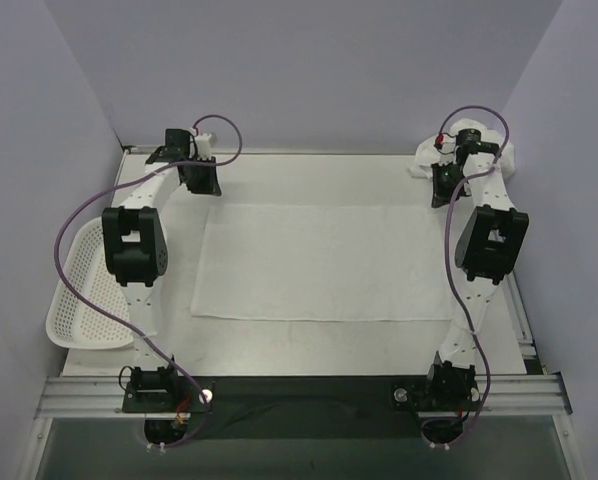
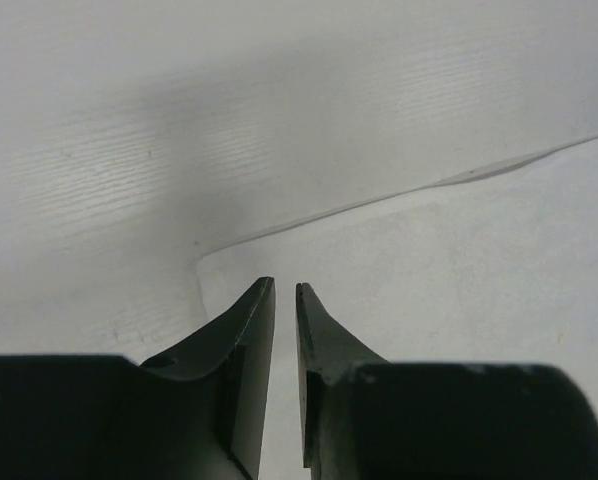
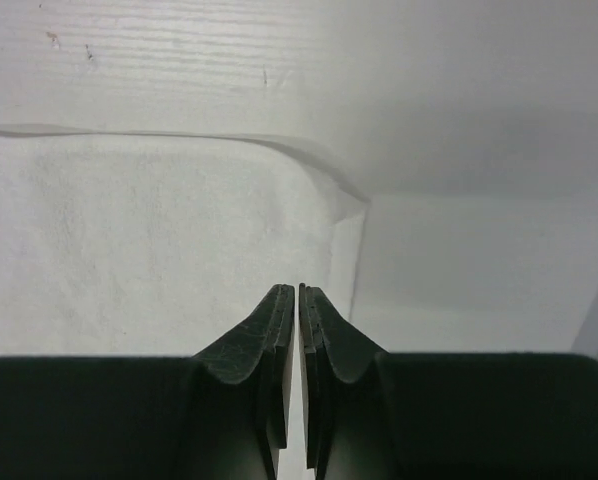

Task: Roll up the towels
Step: Flatten the towel

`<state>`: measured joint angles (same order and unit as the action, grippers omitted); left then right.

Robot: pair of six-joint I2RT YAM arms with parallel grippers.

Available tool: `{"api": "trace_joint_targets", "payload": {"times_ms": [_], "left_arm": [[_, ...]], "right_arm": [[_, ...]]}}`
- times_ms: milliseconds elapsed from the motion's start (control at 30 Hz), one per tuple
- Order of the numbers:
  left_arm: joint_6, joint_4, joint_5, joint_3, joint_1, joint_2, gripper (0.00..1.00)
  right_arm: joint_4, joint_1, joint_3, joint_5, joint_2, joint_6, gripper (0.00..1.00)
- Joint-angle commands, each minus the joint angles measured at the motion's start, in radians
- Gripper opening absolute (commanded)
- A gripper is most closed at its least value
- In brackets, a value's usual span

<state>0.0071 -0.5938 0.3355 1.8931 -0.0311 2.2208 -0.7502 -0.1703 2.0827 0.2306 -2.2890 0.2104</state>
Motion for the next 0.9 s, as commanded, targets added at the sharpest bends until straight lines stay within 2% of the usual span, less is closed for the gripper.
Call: {"api": "trace_joint_targets", "payload": {"times_ms": [0, 200, 333, 533, 667, 700, 733, 767, 867], "left_arm": [[-0.047, 0.009, 0.023, 0.015, -0.001, 0.048, 0.25], [-0.076, -0.023, -0.027, 0.067, -0.004, 0.125, 0.18], [-0.088, -0.058, -0.067, 0.103, 0.007, 0.172, 0.17], [-0.078, -0.112, -0.136, 0.175, 0.019, 0.234, 0.16], [-0.062, -0.141, -0.115, 0.230, 0.025, 0.261, 0.17], [-0.053, -0.150, -0.095, 0.254, 0.025, 0.267, 0.19], [-0.050, -0.158, -0.011, 0.273, 0.026, 0.267, 0.22], [-0.048, -0.170, 0.032, 0.299, 0.026, 0.257, 0.31], [-0.036, -0.172, 0.156, 0.270, 0.026, 0.165, 0.46]], "right_arm": [[-0.074, 0.014, -0.015, 0.059, -0.033, -0.037, 0.08], [-0.075, 0.017, 0.051, -0.003, -0.139, -0.061, 0.05], [-0.081, 0.014, 0.103, -0.134, -0.190, -0.092, 0.04], [-0.074, 0.020, 0.155, -0.261, -0.222, -0.112, 0.09], [-0.074, 0.035, 0.152, -0.244, -0.213, -0.092, 0.14], [-0.075, 0.038, 0.155, -0.238, -0.210, -0.089, 0.16], [-0.074, 0.040, 0.155, -0.206, -0.190, -0.083, 0.19], [-0.075, 0.044, 0.161, -0.206, -0.178, -0.085, 0.26], [-0.077, 0.046, 0.146, -0.165, -0.089, -0.078, 0.42]]}}
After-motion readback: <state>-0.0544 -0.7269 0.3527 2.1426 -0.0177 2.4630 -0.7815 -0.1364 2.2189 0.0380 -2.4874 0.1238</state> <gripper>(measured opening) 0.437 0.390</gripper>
